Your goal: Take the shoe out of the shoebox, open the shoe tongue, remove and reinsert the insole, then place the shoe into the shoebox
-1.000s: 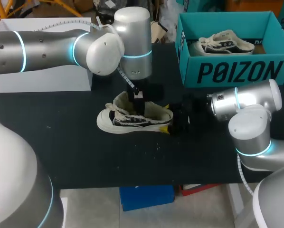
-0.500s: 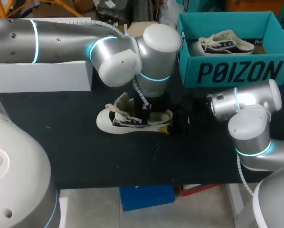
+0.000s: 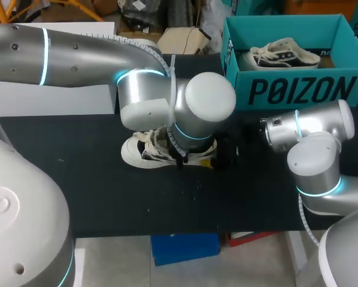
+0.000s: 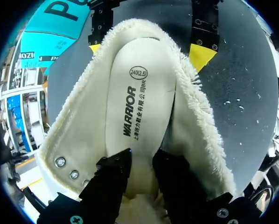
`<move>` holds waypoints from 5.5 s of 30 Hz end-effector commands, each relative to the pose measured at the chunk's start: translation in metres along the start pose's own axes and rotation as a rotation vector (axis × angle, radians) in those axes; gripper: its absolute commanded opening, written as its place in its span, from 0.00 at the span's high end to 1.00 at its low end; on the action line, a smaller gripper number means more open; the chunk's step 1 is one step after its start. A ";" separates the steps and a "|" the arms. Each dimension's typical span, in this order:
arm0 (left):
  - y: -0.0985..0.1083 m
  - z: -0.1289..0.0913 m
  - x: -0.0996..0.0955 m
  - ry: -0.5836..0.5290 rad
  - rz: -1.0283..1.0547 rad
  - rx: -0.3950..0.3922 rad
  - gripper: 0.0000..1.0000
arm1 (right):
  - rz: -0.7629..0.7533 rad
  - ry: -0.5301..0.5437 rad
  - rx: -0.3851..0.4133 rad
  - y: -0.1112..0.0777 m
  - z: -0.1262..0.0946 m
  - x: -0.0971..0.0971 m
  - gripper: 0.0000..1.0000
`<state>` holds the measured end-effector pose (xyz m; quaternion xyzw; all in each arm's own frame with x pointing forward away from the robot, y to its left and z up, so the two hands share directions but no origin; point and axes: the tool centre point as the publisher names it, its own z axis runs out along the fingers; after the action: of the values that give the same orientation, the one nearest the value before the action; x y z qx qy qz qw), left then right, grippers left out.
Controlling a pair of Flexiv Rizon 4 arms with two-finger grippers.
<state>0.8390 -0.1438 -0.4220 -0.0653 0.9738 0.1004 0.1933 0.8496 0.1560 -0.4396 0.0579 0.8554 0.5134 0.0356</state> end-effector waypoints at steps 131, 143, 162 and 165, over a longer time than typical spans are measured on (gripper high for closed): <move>-0.057 -0.032 0.004 0.260 0.406 0.700 0.53 | 0.003 -0.001 0.004 -0.001 -0.002 -0.002 1.00; -0.073 -0.039 -0.003 0.217 0.396 0.766 0.54 | 0.003 -0.001 0.004 -0.001 -0.002 -0.002 1.00; -0.081 -0.050 -0.008 0.205 0.375 0.792 1.00 | 0.003 -0.001 0.004 -0.001 -0.002 -0.002 1.00; -0.081 -0.059 -0.008 0.202 0.378 0.812 1.00 | 0.003 -0.001 0.004 -0.001 -0.002 -0.002 1.00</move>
<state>0.8410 -0.2335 -0.3834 0.1824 0.9447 -0.2591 0.0849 0.8500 0.1518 -0.4392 0.0593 0.8561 0.5122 0.0355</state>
